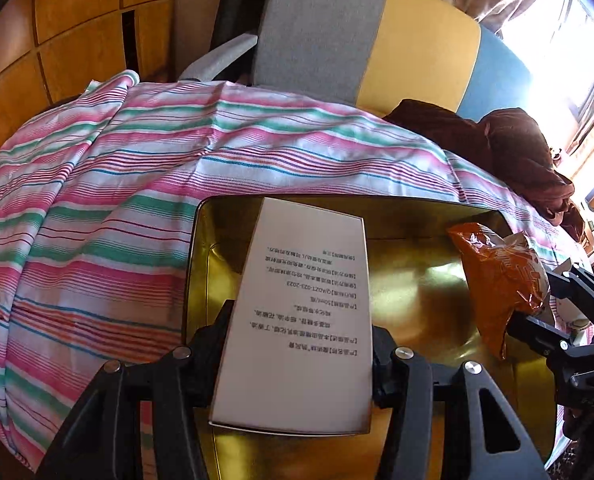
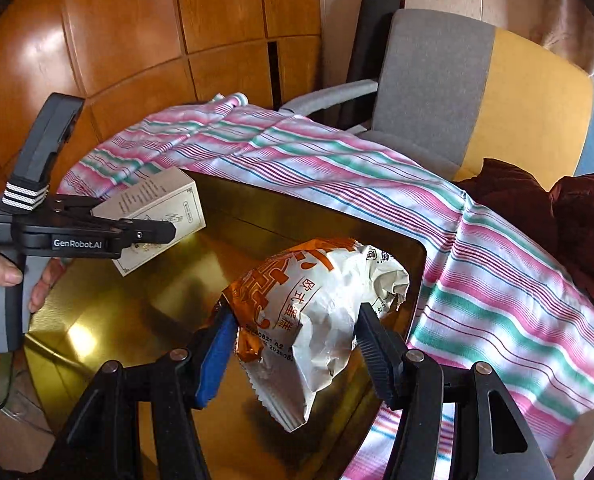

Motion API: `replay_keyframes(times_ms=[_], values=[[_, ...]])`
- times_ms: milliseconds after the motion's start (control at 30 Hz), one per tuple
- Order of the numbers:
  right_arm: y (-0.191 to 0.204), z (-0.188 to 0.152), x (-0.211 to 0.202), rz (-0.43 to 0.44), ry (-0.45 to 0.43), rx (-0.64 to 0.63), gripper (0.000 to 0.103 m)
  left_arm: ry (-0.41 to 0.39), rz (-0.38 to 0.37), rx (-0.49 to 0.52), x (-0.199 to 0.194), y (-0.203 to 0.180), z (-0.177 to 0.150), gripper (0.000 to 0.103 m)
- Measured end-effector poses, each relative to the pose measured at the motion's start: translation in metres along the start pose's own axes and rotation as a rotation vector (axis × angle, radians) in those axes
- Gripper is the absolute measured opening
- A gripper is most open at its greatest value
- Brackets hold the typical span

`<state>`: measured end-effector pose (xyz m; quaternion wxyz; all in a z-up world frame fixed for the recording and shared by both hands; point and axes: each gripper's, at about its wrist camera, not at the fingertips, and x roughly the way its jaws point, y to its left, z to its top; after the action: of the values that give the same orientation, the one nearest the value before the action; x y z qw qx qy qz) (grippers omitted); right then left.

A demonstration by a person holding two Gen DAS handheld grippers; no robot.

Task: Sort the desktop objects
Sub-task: 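Carry the white box and snack bag over the gold tray with both tools, then open both tools to drop the box and bag into the tray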

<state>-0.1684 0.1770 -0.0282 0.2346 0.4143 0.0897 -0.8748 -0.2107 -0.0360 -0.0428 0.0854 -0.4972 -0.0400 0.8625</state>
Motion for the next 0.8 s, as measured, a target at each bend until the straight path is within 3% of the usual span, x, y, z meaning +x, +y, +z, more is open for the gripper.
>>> replay_keyframes(times_ms=[267, 400, 800], values=[[-0.013, 0.0, 0.011, -0.021, -0.031, 0.045, 0.068, -0.023, 0.056, -0.036, 0.011, 0.001, 0.01, 0.055], [-0.016, -0.002, 0.004, -0.009, -0.063, 0.069, 0.069, -0.023, 0.055, -0.057, 0.011, -0.001, 0.011, 0.061], [-0.013, -0.011, -0.017, -0.005, -0.124, 0.132, 0.07, -0.114, 0.074, -0.035, -0.027, -0.006, -0.012, 0.064]])
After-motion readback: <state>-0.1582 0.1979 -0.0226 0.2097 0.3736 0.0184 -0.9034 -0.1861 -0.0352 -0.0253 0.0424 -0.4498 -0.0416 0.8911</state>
